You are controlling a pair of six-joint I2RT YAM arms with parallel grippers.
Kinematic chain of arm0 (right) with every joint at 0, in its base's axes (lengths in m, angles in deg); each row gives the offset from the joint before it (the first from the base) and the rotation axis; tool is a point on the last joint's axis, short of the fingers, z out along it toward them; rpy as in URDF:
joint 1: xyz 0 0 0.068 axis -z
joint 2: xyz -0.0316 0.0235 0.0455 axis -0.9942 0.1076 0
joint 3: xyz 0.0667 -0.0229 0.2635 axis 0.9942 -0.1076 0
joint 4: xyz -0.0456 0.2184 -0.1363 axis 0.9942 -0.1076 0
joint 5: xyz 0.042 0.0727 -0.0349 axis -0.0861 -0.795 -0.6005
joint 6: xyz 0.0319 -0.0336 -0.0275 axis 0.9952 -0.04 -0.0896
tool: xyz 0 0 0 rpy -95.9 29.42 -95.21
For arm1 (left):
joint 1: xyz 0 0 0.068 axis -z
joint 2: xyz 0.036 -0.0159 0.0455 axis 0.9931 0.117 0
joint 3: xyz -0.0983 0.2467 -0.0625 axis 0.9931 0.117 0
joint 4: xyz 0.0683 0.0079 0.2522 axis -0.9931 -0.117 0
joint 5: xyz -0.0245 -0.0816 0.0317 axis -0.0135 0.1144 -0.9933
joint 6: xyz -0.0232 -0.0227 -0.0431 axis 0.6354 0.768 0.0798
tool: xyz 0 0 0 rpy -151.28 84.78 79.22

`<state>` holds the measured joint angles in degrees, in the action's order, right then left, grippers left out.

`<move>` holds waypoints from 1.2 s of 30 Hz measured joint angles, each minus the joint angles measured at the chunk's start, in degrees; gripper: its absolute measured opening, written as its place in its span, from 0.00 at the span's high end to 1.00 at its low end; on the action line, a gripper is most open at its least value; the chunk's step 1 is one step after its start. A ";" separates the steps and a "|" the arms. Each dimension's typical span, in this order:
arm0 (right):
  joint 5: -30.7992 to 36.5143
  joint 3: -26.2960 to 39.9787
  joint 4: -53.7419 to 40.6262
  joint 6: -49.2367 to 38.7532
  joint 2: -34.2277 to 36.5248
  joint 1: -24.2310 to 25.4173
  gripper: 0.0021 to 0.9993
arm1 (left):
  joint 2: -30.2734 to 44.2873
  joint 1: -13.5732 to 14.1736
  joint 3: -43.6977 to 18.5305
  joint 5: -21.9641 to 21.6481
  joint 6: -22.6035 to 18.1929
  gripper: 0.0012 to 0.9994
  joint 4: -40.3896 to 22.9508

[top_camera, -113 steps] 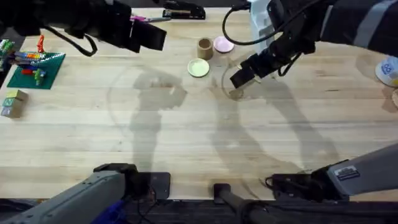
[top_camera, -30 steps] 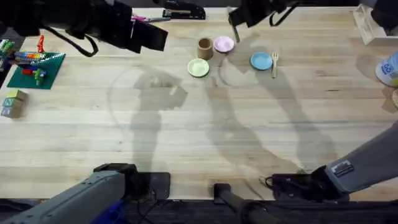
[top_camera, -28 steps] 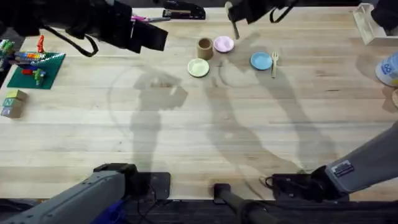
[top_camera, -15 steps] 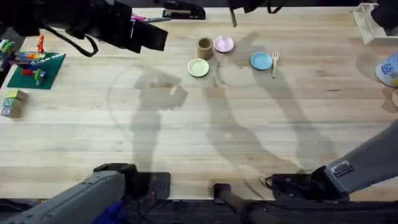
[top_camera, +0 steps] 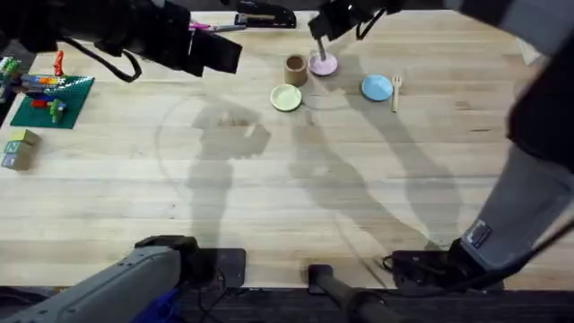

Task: Pick up a utensil and set it on the pink plate, then put the other utensil in the container.

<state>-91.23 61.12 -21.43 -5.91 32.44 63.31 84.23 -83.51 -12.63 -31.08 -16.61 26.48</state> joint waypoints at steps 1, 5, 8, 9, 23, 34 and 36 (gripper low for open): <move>0.03 0.95 -0.59 0.27 1.52 0.00 0.97 | 0.02 0.00 0.00 0.00 0.00 0.01 0.00; 0.66 4.76 -3.04 1.26 6.55 0.00 0.97 | 0.00 0.00 0.00 0.00 0.00 0.01 0.00; 1.81 6.55 -3.89 1.65 9.18 0.00 0.97 | 0.02 0.00 0.00 0.00 0.00 0.01 0.00; 2.14 6.73 -4.02 1.68 9.78 0.00 0.97 | 0.01 0.00 0.00 0.00 0.00 0.01 0.00; 3.37 7.00 -4.91 1.89 11.50 0.00 0.97 | 0.00 0.00 0.00 0.00 0.00 0.01 0.00; 3.56 7.02 -4.89 2.57 11.50 0.04 0.42 | 0.02 0.00 0.00 0.00 0.00 0.01 0.00; 3.63 7.02 -4.89 2.64 11.52 0.07 0.29 | 0.02 0.00 0.00 0.00 0.00 0.01 0.00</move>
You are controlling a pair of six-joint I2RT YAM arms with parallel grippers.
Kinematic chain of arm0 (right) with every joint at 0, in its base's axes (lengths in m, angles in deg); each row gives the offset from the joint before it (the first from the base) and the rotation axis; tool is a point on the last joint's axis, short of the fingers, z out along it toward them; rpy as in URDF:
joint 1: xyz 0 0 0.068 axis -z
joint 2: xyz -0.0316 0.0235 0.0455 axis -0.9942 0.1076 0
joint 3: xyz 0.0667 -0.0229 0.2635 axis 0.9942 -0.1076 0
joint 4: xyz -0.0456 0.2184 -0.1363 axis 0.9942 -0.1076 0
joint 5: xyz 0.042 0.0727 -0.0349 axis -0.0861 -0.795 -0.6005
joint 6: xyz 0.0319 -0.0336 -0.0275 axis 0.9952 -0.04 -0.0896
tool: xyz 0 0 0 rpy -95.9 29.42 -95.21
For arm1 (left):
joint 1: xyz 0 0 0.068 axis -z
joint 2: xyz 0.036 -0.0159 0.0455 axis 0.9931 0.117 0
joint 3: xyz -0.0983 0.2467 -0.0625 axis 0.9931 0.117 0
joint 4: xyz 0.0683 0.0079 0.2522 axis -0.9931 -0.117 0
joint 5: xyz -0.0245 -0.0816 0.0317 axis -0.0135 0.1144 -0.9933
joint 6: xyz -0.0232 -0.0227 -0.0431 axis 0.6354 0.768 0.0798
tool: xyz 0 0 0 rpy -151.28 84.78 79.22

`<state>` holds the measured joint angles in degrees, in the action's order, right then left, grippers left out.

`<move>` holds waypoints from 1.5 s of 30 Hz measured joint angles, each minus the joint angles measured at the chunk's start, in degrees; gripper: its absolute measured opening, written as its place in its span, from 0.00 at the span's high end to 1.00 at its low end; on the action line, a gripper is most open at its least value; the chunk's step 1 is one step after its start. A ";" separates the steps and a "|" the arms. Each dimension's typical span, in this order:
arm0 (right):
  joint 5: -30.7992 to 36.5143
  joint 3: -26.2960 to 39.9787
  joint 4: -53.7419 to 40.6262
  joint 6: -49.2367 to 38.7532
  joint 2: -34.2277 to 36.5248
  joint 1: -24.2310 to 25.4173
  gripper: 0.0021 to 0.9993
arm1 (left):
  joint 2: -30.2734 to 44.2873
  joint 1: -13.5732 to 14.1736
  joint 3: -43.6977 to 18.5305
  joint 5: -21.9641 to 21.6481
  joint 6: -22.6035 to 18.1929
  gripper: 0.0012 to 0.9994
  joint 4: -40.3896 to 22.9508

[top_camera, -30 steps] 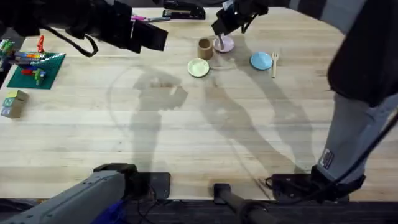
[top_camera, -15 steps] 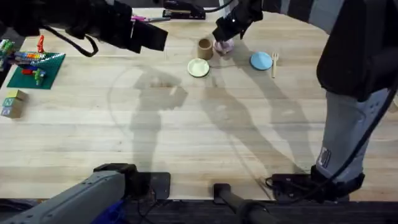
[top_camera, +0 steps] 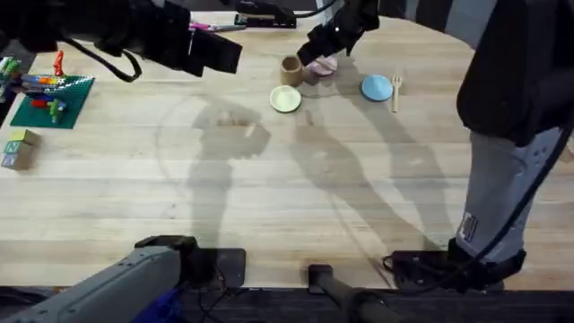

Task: Pick up a utensil and set it on the pink plate, then put the other utensil in the container.

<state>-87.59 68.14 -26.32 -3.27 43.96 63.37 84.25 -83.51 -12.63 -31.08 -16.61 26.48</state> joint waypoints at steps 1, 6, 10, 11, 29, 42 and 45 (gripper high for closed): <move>0.02 0.00 -0.02 -0.02 0.00 0.00 0.20 | 0.00 0.00 0.00 0.00 0.00 0.01 0.00; 0.03 0.00 -0.45 -0.25 -0.02 0.00 0.00 | 0.00 0.00 0.00 0.00 0.00 0.01 0.00; 1.66 0.51 -2.69 -1.18 -0.02 0.00 0.00 | -0.02 0.00 0.00 0.00 0.00 0.00 0.00; 2.26 0.99 -3.92 -1.54 -0.02 0.00 0.00 | 0.00 0.00 0.00 0.00 0.00 0.01 0.00; 7.50 6.21 -11.50 -3.86 -14.87 2.94 0.00 | 0.00 0.00 0.00 0.00 0.00 0.01 -2.19; 2.15 -0.56 -8.21 -3.88 -32.52 8.90 0.00 | 0.00 0.00 -0.02 0.02 0.04 0.01 -21.30; 2.05 -6.25 -5.56 -3.86 -38.14 10.61 0.00 | 0.00 0.00 -0.02 0.01 0.07 0.01 -27.02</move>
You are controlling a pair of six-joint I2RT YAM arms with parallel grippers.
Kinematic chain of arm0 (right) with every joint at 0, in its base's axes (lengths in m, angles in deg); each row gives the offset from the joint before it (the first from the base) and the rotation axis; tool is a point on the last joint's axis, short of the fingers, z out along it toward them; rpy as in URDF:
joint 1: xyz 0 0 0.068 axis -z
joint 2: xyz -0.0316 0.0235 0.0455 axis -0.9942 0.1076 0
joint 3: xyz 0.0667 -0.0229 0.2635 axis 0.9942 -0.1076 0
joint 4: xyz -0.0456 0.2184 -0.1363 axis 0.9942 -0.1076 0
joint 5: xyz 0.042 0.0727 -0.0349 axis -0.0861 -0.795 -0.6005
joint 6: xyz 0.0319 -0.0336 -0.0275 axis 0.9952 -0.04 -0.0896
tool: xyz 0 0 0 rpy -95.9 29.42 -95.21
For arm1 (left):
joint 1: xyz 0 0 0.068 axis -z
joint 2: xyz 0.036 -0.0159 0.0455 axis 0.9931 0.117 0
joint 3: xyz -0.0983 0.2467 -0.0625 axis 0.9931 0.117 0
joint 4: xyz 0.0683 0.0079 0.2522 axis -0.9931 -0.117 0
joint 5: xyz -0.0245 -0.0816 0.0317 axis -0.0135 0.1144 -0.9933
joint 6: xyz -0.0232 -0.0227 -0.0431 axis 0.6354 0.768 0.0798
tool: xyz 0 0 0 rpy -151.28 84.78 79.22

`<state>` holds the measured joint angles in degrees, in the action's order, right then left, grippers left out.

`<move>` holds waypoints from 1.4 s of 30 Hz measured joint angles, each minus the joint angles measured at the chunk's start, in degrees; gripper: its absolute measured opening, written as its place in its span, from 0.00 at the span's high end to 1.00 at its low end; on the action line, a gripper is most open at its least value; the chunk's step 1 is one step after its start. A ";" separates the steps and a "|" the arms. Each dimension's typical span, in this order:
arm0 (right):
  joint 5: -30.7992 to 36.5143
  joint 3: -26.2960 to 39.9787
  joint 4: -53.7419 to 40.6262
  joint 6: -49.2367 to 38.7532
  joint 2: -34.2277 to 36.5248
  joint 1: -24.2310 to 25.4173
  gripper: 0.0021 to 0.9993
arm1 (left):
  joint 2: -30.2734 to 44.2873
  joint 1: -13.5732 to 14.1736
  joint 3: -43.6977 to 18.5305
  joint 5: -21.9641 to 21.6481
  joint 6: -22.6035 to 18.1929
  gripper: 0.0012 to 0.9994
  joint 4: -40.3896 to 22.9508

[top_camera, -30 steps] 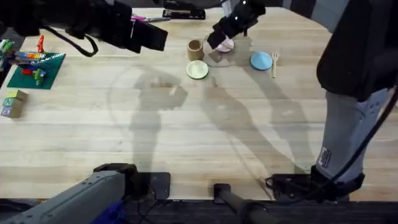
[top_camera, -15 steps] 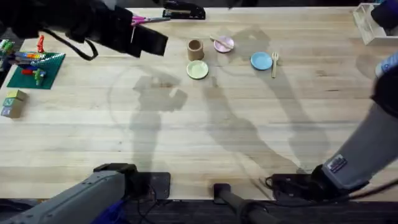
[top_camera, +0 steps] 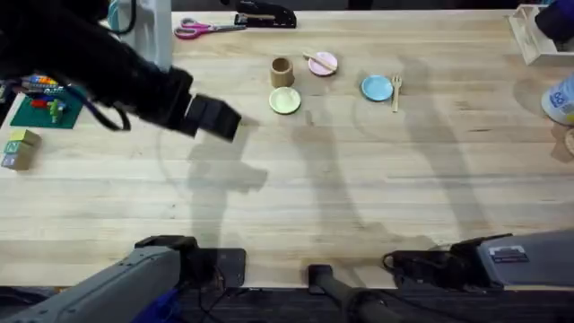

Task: Pick up a utensil and set it on the pink plate, then put the other utensil in the container.

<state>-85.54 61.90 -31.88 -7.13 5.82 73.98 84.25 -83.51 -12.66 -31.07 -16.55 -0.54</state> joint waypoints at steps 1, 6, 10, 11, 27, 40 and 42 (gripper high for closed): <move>0.00 -1.46 0.71 0.00 -1.56 0.27 0.00 | -0.02 0.00 0.00 0.01 0.04 0.01 -1.92; -0.43 -5.70 3.62 -0.02 -5.62 0.14 0.00 | 0.00 0.00 0.00 0.00 0.15 0.01 -10.67; -0.46 -7.99 4.74 -0.02 -7.13 -0.15 0.00 | -0.01 0.00 0.00 -0.01 0.15 0.01 -11.87; -0.46 -8.99 5.33 -0.02 -8.00 -0.28 0.00 | -0.02 0.00 0.00 -0.03 0.11 0.00 -11.31; 0.96 -34.51 3.55 4.47 -35.20 -0.82 0.00 | -0.02 0.00 0.00 -0.29 -13.58 0.00 6.25; 9.06 -36.11 -9.24 5.70 -43.04 -6.28 0.00 | -0.02 -6.43 0.00 3.25 -33.86 0.01 13.72; 9.89 -36.11 -10.37 5.69 -43.36 -6.28 0.00 | -0.02 -9.56 0.00 6.43 -37.34 0.01 13.79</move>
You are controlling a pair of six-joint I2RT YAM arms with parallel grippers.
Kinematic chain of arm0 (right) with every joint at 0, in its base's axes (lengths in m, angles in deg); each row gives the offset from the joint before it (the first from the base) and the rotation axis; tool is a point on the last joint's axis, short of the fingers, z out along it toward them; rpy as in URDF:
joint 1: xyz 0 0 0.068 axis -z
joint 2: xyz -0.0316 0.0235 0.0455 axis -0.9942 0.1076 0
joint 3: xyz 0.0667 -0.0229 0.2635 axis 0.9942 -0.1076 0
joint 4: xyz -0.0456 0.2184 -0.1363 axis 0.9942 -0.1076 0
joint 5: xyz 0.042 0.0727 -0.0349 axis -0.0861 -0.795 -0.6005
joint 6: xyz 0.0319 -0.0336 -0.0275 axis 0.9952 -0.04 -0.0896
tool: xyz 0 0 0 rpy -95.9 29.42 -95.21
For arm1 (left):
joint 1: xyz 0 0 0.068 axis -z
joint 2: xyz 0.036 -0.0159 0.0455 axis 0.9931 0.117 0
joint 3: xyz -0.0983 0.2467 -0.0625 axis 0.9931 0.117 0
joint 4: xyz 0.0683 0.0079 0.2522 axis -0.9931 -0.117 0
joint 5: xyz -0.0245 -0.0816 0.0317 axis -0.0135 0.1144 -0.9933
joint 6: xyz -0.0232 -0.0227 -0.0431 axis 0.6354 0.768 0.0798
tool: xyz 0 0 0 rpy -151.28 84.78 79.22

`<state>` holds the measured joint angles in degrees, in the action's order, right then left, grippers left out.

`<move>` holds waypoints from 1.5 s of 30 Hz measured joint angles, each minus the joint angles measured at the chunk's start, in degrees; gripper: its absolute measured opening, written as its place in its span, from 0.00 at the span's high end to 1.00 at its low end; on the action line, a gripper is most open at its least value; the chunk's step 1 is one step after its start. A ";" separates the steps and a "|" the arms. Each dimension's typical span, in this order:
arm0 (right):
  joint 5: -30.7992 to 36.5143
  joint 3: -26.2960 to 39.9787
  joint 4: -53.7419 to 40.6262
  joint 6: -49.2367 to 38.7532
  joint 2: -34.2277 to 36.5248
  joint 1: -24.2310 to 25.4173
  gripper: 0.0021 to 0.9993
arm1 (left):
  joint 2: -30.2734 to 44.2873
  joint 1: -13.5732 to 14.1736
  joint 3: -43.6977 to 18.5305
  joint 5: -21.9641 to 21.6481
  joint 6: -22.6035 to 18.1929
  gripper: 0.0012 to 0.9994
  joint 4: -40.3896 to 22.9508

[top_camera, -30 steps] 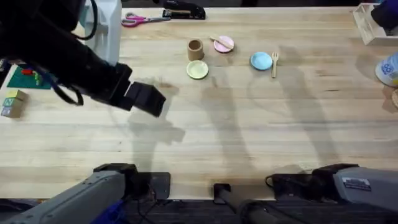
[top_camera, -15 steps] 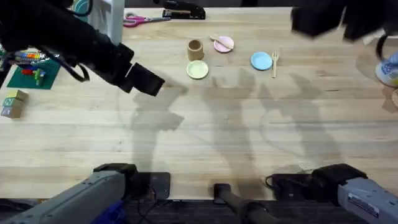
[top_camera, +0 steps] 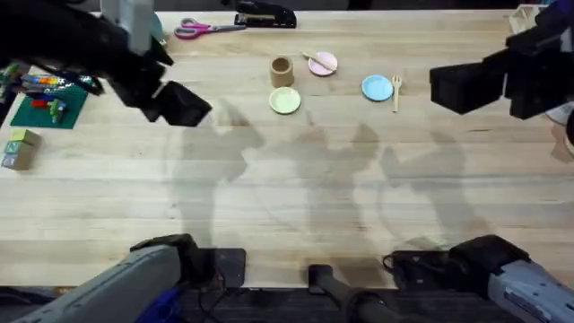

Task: Pick up a utensil and set it on the pink plate, then put the other utensil in the container.

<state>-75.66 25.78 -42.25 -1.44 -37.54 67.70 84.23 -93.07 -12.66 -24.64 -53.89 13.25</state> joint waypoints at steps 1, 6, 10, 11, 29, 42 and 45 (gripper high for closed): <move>0.31 0.00 -0.36 0.01 0.02 0.02 0.00 | 0.00 -1.67 0.00 1.65 -1.49 0.01 0.03; 0.95 0.00 -2.06 1.43 1.14 2.10 0.00 | 0.02 -9.88 0.00 8.97 -7.93 0.01 0.18; -1.30 0.00 -2.60 4.92 2.80 6.62 0.00 | 0.33 -13.98 0.00 15.57 -13.05 0.01 0.08; -2.44 0.00 -2.60 5.47 3.25 7.74 0.00 | 0.76 -14.78 0.00 17.27 -14.44 0.01 0.08; -8.84 0.00 -2.22 7.15 17.69 17.55 0.00 | 9.33 -17.70 0.00 26.97 -21.50 0.00 0.43; -5.94 1.66 4.70 10.53 32.26 17.55 0.00 | 9.33 -17.70 0.00 27.00 -21.50 0.01 0.43; -5.67 5.26 4.78 10.84 37.78 17.50 0.00 | 9.33 -17.70 0.00 27.00 -21.50 0.01 0.43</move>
<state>-81.32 31.05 -37.47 9.40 0.24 85.21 93.56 -110.77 -12.66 2.36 -75.38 13.68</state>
